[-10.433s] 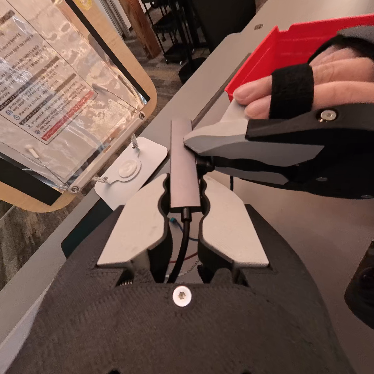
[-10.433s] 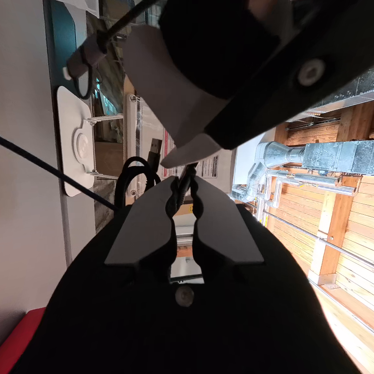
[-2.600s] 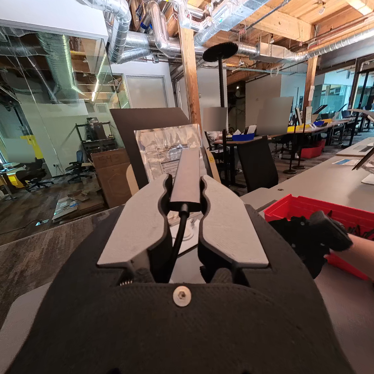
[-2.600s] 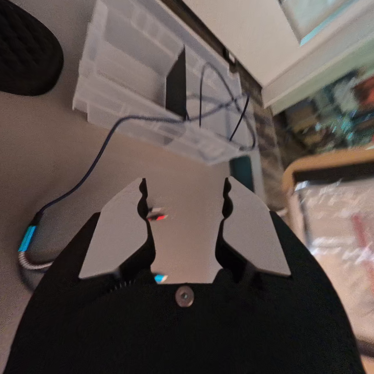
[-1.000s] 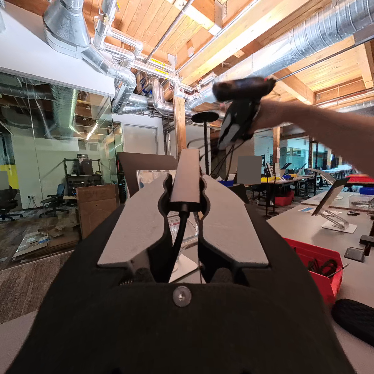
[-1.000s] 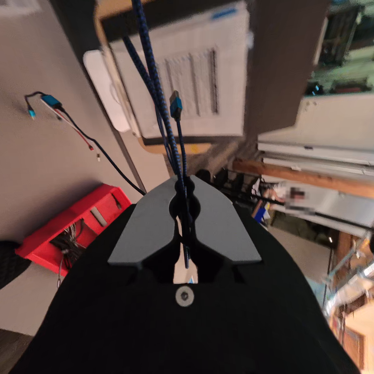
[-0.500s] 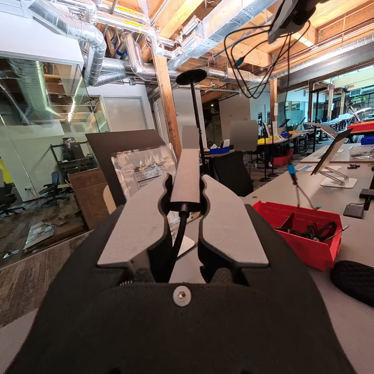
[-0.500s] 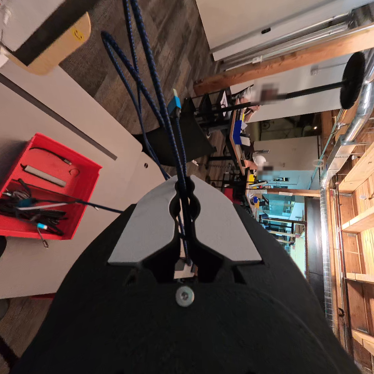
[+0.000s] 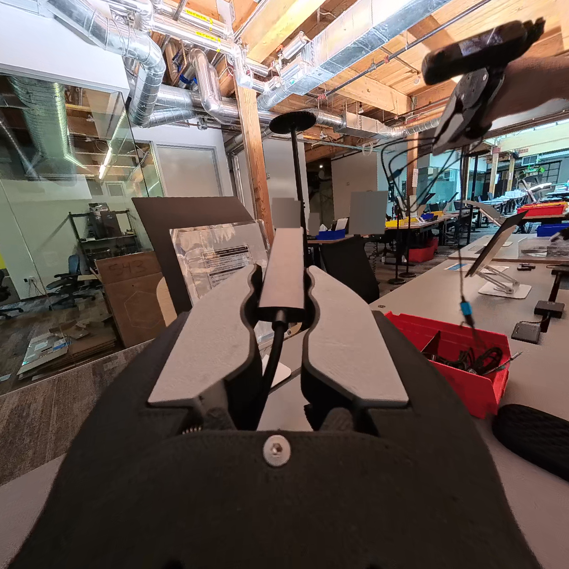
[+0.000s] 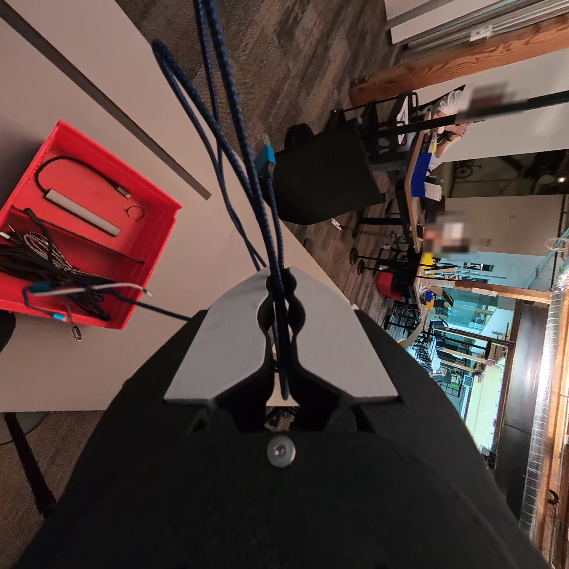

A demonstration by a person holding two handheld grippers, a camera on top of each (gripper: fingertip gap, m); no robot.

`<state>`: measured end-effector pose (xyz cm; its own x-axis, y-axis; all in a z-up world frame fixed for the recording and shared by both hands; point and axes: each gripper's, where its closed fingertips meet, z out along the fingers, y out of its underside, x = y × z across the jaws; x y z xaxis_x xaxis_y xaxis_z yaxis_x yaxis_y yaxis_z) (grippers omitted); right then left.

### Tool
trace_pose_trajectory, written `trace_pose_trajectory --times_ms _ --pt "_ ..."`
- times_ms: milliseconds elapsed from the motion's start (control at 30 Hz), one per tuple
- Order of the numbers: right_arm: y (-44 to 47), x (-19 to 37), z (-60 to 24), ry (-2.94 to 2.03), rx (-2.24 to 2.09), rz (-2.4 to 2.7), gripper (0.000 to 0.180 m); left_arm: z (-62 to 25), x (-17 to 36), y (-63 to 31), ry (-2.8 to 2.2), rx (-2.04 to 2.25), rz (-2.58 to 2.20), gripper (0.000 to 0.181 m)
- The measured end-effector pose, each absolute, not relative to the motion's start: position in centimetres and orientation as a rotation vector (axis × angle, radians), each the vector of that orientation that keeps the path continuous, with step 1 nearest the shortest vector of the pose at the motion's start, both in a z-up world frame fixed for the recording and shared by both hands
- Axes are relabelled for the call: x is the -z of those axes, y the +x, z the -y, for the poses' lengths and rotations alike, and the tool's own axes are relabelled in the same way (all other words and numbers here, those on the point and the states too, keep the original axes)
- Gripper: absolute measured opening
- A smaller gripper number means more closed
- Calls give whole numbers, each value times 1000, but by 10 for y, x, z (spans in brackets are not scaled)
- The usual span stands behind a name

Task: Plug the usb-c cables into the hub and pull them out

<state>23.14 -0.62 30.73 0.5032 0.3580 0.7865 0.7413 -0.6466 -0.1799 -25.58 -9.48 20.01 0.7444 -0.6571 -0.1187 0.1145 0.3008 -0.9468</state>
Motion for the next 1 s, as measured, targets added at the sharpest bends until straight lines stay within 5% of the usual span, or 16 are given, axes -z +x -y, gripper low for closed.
trace_pose_trajectory --times_ms 500,1000 --pt "249 -177 46 -2513 720 1055 3 87 -180 -205 -1230 612 -699 26" --pt "257 11 85 -2789 64 1112 3 84 -158 -159 -1286 634 -825 26"
